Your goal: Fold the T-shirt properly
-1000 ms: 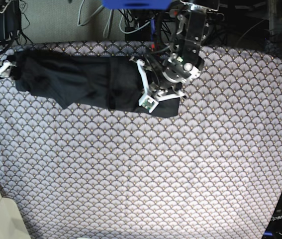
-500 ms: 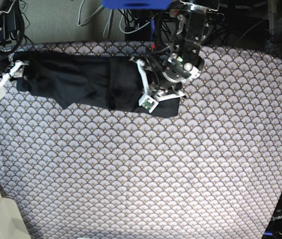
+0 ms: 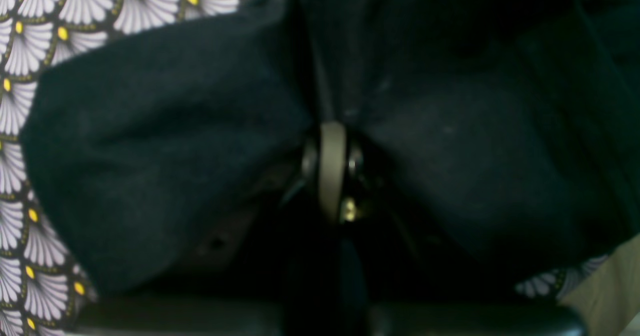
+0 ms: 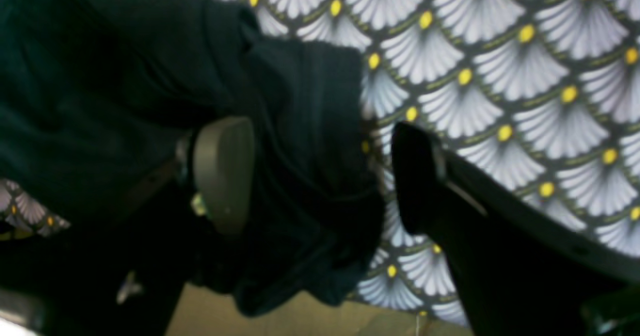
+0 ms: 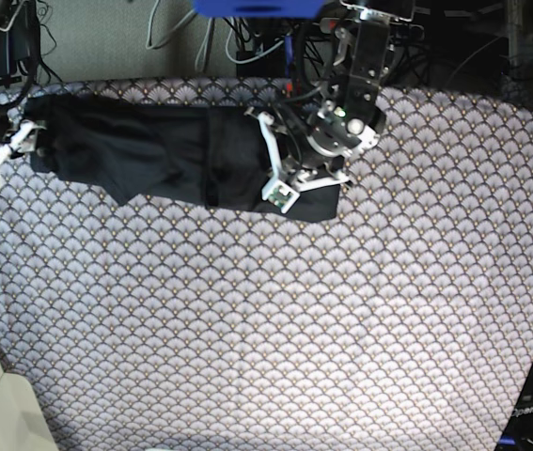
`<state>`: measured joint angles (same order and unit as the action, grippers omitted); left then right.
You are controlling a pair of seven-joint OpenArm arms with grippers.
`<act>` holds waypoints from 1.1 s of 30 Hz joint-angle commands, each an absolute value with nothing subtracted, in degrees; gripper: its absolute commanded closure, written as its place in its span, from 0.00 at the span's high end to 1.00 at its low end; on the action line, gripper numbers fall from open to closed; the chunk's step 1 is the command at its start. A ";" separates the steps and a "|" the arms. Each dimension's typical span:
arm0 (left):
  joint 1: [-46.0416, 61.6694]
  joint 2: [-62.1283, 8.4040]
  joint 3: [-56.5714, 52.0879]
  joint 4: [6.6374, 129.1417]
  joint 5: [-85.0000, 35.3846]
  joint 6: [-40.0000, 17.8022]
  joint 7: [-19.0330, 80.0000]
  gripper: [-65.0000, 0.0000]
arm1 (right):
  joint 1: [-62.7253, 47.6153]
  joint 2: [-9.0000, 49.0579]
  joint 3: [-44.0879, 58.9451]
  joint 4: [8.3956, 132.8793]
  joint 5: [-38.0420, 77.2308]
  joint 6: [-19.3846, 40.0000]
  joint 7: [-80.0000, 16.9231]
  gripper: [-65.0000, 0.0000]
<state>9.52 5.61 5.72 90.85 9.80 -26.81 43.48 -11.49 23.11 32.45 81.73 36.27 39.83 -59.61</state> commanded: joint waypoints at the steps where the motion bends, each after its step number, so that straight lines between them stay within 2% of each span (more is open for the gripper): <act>1: 9.27 5.76 5.58 91.12 10.95 -26.51 44.88 0.00 | -11.12 24.48 32.84 82.68 37.14 40.00 -59.12 0.68; 5: 9.27 5.67 5.58 90.77 10.95 -26.51 44.88 0.00 | -10.95 24.66 32.92 83.12 37.67 40.00 -60.97 0.68; 12: 9.19 5.76 5.58 90.77 10.95 -26.51 44.88 0.00 | -11.65 28.53 32.66 83.47 46.29 40.00 -62.11 0.68; 23: 9.19 5.76 5.58 90.77 10.95 -26.51 44.88 0.00 | -13.23 28.62 32.75 83.56 50.51 40.00 -62.20 0.68; 28: 9.19 5.76 5.58 90.77 10.95 -26.51 44.88 0.00 | -15.43 28.26 32.84 89.19 51.12 40.00 -62.11 0.68; 33: 9.27 5.76 5.58 90.77 10.95 -26.51 44.88 0.00 | -16.48 27.30 32.84 89.71 50.95 40.00 -61.58 0.68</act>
